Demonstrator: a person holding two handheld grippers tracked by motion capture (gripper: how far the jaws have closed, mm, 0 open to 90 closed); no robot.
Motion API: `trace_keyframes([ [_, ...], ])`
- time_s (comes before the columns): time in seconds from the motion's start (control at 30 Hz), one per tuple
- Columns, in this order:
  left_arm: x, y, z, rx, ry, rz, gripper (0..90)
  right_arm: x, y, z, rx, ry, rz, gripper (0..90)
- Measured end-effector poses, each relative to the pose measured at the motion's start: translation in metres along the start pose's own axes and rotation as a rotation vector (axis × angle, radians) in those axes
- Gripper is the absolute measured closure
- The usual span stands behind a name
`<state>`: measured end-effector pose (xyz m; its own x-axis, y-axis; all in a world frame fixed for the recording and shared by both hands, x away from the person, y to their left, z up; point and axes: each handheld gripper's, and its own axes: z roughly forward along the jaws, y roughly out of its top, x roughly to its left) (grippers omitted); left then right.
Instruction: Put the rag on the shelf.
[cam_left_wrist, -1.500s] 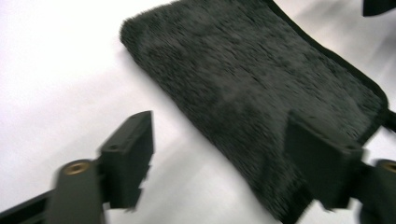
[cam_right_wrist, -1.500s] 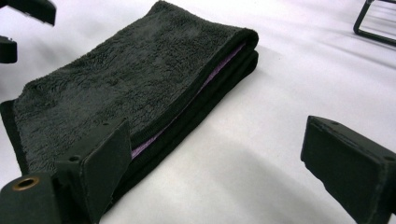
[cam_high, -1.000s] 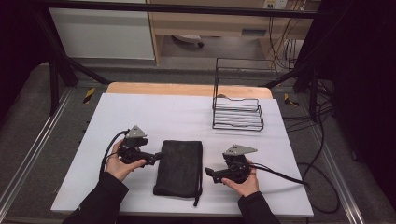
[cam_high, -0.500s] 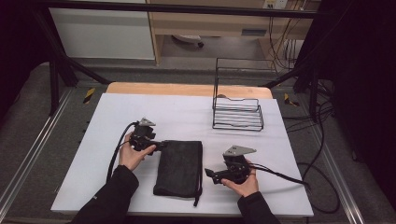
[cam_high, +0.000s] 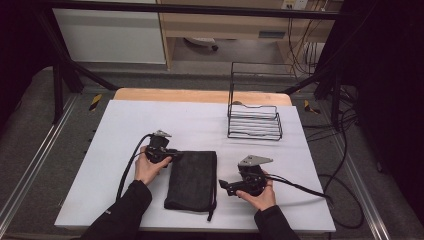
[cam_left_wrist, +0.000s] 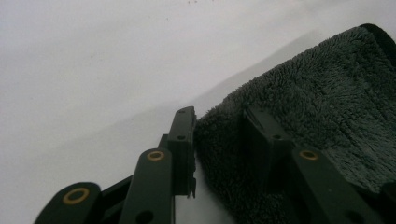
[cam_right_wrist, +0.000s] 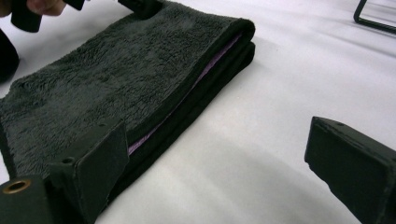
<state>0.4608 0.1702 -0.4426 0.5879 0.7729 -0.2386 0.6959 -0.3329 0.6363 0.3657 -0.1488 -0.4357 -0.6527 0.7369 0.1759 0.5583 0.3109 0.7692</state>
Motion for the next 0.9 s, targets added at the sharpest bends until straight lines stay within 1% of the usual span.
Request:
trace_keyframes([
  [0.1, 0.000, 0.000, 0.000, 0.007, -0.008, -0.012, 68.2, -0.001, 0.003, 0.001, -0.017, 0.003, 0.024, 7.8],
  [0.13, 0.000, 0.000, 0.000, 0.013, -0.013, -0.005, 69.4, -0.002, 0.004, 0.002, -0.022, 0.008, 0.032, 8.3],
  [0.23, -0.002, 0.000, 0.000, 0.013, -0.009, 0.008, 72.7, -0.006, 0.011, 0.005, -0.038, 0.006, 0.052, 9.0],
  [0.33, -0.003, -0.001, 0.000, 0.008, -0.002, 0.017, 74.3, -0.010, 0.020, 0.011, -0.037, -0.014, 0.056, 10.2],
  [0.4, -0.004, -0.002, 0.000, 0.002, 0.003, 0.025, 74.8, -0.012, 0.028, 0.017, -0.049, -0.009, 0.066, 12.4],
  [0.47, -0.004, -0.002, 0.000, 0.002, 0.003, 0.030, 75.1, -0.013, 0.035, 0.024, -0.061, 0.002, 0.088, 15.3],
  [0.53, -0.004, -0.002, 0.001, 0.001, 0.002, 0.033, 75.2, -0.015, 0.042, 0.034, -0.065, 0.000, 0.095, 16.2],
  [0.6, -0.004, -0.002, 0.001, -0.001, 0.003, 0.037, 75.2, -0.016, 0.047, 0.044, -0.063, 0.002, 0.113, 19.5],
  [0.63, -0.004, -0.002, 0.001, 0.002, 0.004, 0.042, 75.1, -0.017, 0.049, 0.050, -0.059, 0.006, 0.121, 20.9],
  [0.7, -0.005, -0.002, 0.001, 0.003, 0.007, 0.047, 75.1, -0.018, 0.050, 0.060, -0.037, -0.004, 0.118, 25.5],
  [0.77, -0.004, -0.002, 0.001, -0.001, 0.004, 0.048, 75.0, -0.020, 0.049, 0.069, -0.019, -0.004, 0.113, 29.7],
  [0.83, -0.004, -0.002, 0.001, 0.000, -0.002, 0.045, 75.0, -0.023, 0.046, 0.074, 0.010, -0.028, 0.108, 33.8],
  [0.9, -0.004, -0.002, 0.001, -0.001, -0.003, 0.045, 75.0, -0.024, 0.044, 0.078, 0.036, -0.032, 0.097, 35.5],
])
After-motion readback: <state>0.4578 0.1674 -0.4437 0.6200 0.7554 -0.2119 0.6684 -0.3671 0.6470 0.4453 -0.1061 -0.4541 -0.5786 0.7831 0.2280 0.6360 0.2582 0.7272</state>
